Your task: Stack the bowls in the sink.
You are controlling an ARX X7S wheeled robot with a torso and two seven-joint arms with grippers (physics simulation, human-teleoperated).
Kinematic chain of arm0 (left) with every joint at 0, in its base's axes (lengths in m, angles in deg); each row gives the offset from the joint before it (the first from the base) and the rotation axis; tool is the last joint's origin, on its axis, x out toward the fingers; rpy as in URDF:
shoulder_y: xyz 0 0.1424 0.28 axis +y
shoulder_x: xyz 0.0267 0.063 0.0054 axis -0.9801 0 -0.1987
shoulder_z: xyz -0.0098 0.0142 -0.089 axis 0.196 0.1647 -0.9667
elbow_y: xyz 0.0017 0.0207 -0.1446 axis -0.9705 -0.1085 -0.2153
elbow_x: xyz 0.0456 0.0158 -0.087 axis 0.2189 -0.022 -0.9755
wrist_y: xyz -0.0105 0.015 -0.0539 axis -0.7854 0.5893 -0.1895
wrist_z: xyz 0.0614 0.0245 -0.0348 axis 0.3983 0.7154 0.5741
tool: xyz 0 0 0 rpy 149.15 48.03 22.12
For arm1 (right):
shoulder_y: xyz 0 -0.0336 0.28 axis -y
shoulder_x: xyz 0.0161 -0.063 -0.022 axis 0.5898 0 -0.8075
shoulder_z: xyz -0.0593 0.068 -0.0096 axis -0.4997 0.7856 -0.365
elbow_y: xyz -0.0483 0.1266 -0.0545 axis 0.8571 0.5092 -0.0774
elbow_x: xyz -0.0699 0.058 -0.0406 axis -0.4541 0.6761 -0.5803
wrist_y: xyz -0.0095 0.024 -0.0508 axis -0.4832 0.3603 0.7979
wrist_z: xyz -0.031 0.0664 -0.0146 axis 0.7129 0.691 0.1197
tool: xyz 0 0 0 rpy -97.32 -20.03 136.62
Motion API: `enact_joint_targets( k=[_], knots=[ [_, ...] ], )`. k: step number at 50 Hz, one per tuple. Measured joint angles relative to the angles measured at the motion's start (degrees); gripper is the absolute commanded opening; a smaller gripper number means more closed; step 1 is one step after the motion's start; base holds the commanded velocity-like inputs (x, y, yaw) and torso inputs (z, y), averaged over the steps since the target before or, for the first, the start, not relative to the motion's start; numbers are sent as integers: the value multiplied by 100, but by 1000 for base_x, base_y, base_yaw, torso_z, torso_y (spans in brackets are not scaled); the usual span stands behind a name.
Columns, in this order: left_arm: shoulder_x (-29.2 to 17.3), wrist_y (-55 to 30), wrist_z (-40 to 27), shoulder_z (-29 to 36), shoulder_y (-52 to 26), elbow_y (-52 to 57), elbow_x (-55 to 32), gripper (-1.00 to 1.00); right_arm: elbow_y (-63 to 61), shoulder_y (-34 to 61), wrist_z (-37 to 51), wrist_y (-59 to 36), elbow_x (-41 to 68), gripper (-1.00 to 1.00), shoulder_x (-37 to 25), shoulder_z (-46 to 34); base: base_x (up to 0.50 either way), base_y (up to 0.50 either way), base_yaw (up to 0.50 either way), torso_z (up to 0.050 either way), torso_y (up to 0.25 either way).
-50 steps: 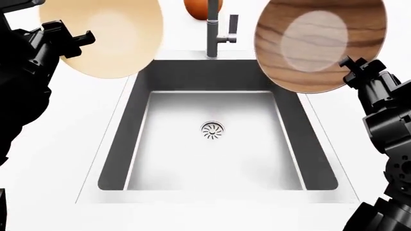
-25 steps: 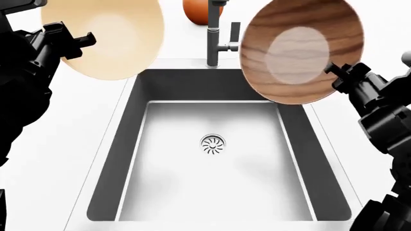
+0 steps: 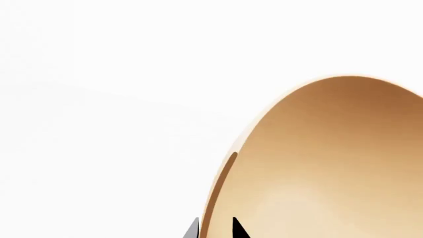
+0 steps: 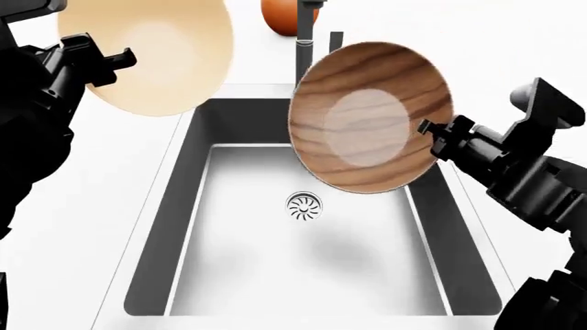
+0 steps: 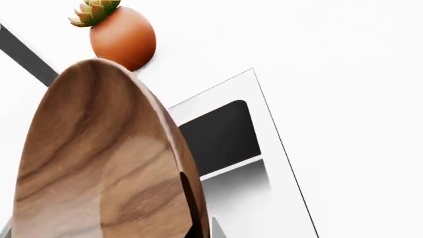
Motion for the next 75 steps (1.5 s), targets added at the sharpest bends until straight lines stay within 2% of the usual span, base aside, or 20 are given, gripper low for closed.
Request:
enact_joint_targets(
  k=[11,24,41,59,60,75],
  knots=[
    [-7,0,0,2,5,-6,-6,-100,171,-73,-31,-256,173,-100,125,-224,0,0,0,0,1],
    [-12,-7,2,9,5,-7,-19,-100,821,-177,-411,113,10,-100,260,-807,0,0,0,0,1],
    [-31,16,6,-8,60,6,-39,-100,440,-394,-891,301,-1502,-100,478,-1758,21,-4,4,0,-5],
    [-38,43,-1,-16,98,-2,-42,-100,538,-552,-1252,1005,-1989,-100,565,-1998,19,-5,4,-5,-10],
    [-39,43,-3,-17,98,-1,-43,-100,564,-547,-1275,1041,-2017,100,566,-2015,16,-5,4,-10,-13],
    [-55,27,-26,-24,101,30,-66,-100,712,-525,-1442,1252,-2244,100,573,-2190,21,-5,4,-9,-14]
  ],
)
